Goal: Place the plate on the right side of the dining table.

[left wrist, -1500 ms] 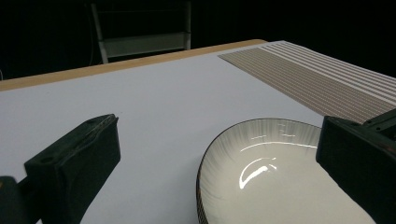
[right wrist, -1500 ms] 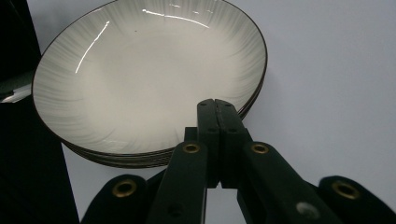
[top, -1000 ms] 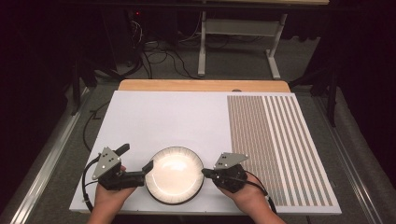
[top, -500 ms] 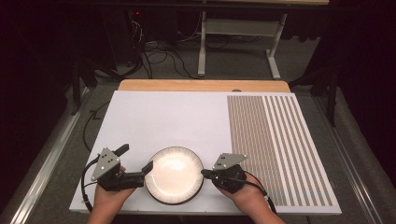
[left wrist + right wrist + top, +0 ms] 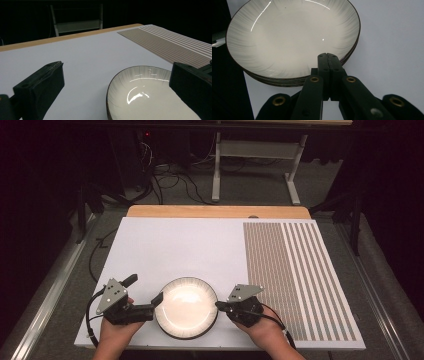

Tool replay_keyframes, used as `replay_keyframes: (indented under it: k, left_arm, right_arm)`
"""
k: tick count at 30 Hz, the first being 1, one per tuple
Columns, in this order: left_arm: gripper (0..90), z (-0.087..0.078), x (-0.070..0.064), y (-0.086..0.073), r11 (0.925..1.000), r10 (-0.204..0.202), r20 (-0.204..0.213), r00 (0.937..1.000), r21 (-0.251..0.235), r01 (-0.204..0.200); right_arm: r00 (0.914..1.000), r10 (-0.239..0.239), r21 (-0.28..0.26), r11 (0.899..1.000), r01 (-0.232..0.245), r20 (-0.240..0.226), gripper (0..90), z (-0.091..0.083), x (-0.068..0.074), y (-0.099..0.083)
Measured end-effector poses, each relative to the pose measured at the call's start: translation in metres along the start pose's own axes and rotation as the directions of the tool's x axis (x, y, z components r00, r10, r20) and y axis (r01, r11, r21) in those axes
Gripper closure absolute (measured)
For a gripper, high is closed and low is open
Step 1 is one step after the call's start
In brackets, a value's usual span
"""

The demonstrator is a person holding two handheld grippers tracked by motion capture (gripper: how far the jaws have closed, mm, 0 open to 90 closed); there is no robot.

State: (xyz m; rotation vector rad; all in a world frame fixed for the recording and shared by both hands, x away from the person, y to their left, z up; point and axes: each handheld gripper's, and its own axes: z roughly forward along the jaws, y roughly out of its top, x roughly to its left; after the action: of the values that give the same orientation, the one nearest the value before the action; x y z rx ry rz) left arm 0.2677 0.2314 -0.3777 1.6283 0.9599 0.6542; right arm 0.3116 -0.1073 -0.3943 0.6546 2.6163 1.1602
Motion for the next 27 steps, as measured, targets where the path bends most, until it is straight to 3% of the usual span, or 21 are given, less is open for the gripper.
replay_keyframes:
  k: [27]
  left_arm:
    - [0.5,0.0008,0.0016,-0.0002,0.9999,-0.01,0.003,0.9999,0.003,0.01]
  right_arm:
    - [0.9998,-0.02,0.025,0.999,0.019,0.01,90.0,0.0078,0.004,0.0055]
